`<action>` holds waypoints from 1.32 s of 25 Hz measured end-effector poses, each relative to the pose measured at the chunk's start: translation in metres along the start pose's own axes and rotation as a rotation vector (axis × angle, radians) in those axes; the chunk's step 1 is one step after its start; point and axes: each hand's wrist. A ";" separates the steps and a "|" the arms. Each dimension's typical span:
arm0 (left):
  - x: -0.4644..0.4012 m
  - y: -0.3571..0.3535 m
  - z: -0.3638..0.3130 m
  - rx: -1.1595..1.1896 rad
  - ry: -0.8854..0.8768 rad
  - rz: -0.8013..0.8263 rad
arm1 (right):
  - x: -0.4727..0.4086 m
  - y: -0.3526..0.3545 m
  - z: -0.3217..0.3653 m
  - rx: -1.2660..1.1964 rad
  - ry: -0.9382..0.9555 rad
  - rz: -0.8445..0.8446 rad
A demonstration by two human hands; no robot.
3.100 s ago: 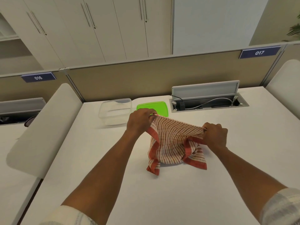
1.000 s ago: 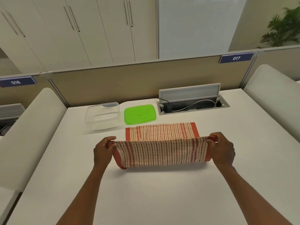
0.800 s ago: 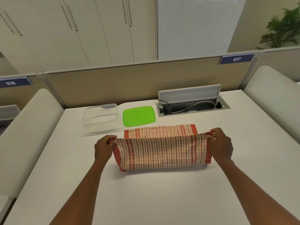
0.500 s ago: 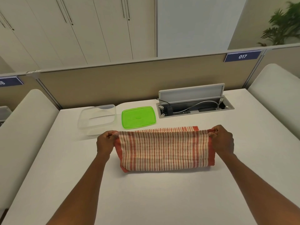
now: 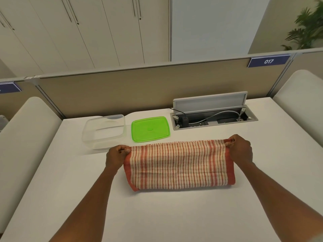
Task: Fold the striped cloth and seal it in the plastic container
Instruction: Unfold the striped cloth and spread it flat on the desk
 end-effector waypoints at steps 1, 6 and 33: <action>-0.003 -0.003 0.001 0.006 0.016 0.004 | -0.002 -0.003 0.000 0.027 -0.007 0.015; -0.024 -0.020 0.003 -0.055 0.093 -0.032 | -0.023 -0.024 0.002 0.091 -0.053 0.038; 0.013 -0.071 0.020 -0.352 0.012 -0.326 | 0.002 -0.088 -0.028 0.254 0.183 -0.020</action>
Point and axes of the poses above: each hand's wrist, its own x-axis away from the middle knuckle, its own y-axis out of the back of the hand, z = x × y, and after that the axes turned 9 degrees about -x, right-handed
